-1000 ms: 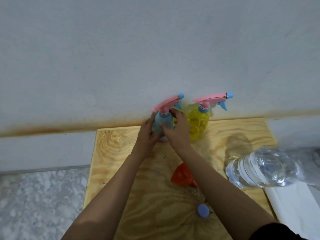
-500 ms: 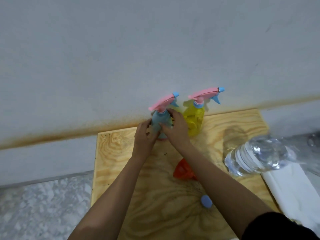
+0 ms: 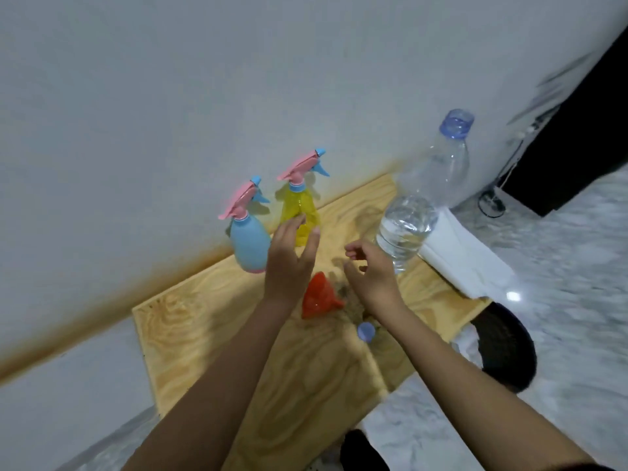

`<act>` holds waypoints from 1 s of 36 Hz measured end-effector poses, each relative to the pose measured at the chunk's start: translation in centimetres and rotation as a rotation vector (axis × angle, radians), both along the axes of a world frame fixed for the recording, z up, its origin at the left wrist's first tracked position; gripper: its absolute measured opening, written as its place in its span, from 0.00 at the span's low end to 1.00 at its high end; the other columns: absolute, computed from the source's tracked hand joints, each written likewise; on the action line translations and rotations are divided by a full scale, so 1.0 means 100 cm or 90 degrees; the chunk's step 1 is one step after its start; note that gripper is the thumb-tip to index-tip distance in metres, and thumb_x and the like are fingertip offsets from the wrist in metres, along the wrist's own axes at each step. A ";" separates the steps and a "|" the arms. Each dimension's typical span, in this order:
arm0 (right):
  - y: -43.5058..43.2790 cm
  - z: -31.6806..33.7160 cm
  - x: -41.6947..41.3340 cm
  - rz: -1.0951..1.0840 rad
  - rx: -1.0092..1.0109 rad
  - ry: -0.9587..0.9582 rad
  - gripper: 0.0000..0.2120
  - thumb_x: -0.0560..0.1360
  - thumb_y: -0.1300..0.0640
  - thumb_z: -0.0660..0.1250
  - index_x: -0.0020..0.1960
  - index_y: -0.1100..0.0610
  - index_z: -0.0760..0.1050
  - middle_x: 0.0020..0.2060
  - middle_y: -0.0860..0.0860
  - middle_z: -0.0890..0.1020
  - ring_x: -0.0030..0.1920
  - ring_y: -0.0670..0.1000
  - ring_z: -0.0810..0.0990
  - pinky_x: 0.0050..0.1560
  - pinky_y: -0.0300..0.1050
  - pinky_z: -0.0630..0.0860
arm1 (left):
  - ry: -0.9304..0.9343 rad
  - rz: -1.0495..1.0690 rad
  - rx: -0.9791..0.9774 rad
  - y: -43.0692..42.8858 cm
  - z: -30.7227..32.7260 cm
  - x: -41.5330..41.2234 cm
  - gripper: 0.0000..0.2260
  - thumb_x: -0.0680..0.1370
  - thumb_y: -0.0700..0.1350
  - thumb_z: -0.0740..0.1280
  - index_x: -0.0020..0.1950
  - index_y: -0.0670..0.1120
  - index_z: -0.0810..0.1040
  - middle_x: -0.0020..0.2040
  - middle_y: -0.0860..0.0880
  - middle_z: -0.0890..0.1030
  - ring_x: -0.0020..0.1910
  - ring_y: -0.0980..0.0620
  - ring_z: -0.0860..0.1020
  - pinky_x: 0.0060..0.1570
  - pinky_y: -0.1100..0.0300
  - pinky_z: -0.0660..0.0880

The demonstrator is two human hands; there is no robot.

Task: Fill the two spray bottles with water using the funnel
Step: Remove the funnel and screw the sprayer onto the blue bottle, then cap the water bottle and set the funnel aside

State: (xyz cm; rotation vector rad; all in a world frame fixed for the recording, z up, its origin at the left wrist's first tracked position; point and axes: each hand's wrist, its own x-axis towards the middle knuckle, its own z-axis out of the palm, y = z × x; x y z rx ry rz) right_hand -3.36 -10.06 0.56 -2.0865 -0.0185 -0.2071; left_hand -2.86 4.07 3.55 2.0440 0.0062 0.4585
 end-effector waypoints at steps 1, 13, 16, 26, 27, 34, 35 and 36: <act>-0.010 -0.004 -0.010 -0.024 -0.002 -0.002 0.08 0.71 0.67 0.66 0.50 0.60 0.76 0.41 0.47 0.77 0.46 0.50 0.77 0.45 0.39 0.71 | -0.011 -0.040 -0.009 -0.012 0.011 0.003 0.21 0.78 0.52 0.62 0.63 0.39 0.75 0.58 0.44 0.78 0.59 0.51 0.75 0.60 0.55 0.72; -0.047 -0.081 -0.082 0.054 -0.226 0.201 0.22 0.71 0.53 0.68 0.64 0.56 0.72 0.55 0.55 0.72 0.56 0.54 0.70 0.52 0.46 0.71 | 0.015 -0.295 -0.011 -0.113 0.073 0.030 0.44 0.73 0.58 0.70 0.78 0.45 0.47 0.77 0.46 0.55 0.76 0.52 0.53 0.71 0.59 0.55; -0.042 -0.089 -0.081 0.041 -0.246 0.169 0.16 0.73 0.56 0.66 0.60 0.56 0.75 0.51 0.54 0.72 0.52 0.54 0.70 0.45 0.43 0.70 | 0.014 -0.303 0.000 -0.123 0.065 0.035 0.43 0.73 0.56 0.71 0.78 0.45 0.48 0.76 0.45 0.56 0.75 0.52 0.55 0.69 0.63 0.55; -0.070 -0.068 -0.073 -0.104 -0.123 0.119 0.14 0.73 0.59 0.69 0.57 0.60 0.78 0.50 0.55 0.74 0.51 0.52 0.73 0.50 0.39 0.67 | -0.008 -0.296 -0.029 -0.125 0.050 0.040 0.36 0.75 0.49 0.70 0.77 0.45 0.53 0.73 0.44 0.60 0.73 0.50 0.61 0.68 0.61 0.63; -0.076 -0.057 -0.068 -0.137 -0.096 0.099 0.14 0.73 0.59 0.69 0.58 0.60 0.77 0.50 0.54 0.74 0.52 0.51 0.73 0.52 0.40 0.69 | -0.006 -0.299 -0.030 -0.125 0.050 0.041 0.36 0.76 0.49 0.70 0.77 0.46 0.53 0.73 0.45 0.60 0.73 0.51 0.61 0.69 0.57 0.64; -0.116 0.064 -0.026 -0.326 0.087 -0.127 0.11 0.74 0.61 0.68 0.56 0.57 0.76 0.53 0.53 0.78 0.46 0.43 0.76 0.43 0.25 0.70 | 0.009 -0.294 -0.028 -0.127 0.048 0.036 0.36 0.76 0.50 0.69 0.77 0.49 0.52 0.74 0.47 0.58 0.73 0.52 0.60 0.70 0.55 0.64; -0.119 0.084 -0.019 -0.328 0.103 -0.160 0.11 0.74 0.61 0.68 0.56 0.57 0.76 0.52 0.52 0.78 0.46 0.41 0.76 0.44 0.26 0.70 | 0.011 -0.295 -0.029 -0.127 0.049 0.036 0.36 0.76 0.50 0.69 0.77 0.49 0.52 0.75 0.48 0.58 0.73 0.53 0.60 0.70 0.55 0.64; -0.120 0.105 -0.011 -0.321 0.116 -0.190 0.11 0.74 0.61 0.68 0.56 0.57 0.76 0.52 0.52 0.78 0.46 0.39 0.76 0.45 0.26 0.71 | 0.011 -0.295 -0.029 -0.127 0.049 0.036 0.36 0.76 0.50 0.69 0.77 0.49 0.52 0.75 0.48 0.58 0.73 0.53 0.59 0.70 0.55 0.64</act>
